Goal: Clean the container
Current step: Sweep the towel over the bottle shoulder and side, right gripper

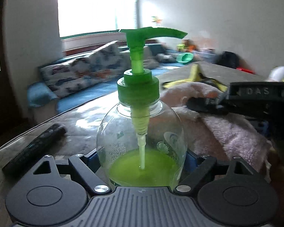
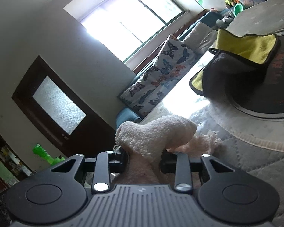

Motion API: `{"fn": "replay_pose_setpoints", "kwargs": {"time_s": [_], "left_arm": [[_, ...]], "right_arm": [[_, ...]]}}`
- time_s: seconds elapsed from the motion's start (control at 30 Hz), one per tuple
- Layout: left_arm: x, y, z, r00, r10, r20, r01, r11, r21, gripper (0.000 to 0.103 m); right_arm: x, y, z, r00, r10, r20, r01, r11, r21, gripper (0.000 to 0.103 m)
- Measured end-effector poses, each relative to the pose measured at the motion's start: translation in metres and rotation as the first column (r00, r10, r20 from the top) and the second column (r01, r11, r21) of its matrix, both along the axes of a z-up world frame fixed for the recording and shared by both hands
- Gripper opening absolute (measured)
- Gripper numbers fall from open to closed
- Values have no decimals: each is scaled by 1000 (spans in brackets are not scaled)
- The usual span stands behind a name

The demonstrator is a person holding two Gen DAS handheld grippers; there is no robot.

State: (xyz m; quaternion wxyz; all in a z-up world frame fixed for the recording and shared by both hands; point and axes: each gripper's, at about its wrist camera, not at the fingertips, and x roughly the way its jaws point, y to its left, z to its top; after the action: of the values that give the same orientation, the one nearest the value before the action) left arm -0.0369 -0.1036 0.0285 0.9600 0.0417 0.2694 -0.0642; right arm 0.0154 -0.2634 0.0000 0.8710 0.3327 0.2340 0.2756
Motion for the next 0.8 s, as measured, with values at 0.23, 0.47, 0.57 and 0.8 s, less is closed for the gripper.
{"fn": "replay_pose_setpoints", "kwargs": {"time_s": [0.23, 0.47, 0.57, 0.8], "left_arm": [[12, 19, -3, 959, -282, 23, 281, 959, 30, 87], [14, 27, -10, 948, -311, 65, 311, 950, 12, 88], [15, 29, -11, 948, -312, 67, 312, 950, 7, 88], [12, 21, -14, 949, -308, 68, 307, 951, 32, 88]], "right_arm": [[0, -5, -2, 999, 52, 16, -53, 994, 98, 27], [-14, -14, 6, 966, 141, 216, -199, 939, 280, 27], [-9, -3, 2, 972, 167, 168, -204, 950, 235, 27], [3, 1, -7, 986, 152, 64, -161, 971, 179, 27]]}}
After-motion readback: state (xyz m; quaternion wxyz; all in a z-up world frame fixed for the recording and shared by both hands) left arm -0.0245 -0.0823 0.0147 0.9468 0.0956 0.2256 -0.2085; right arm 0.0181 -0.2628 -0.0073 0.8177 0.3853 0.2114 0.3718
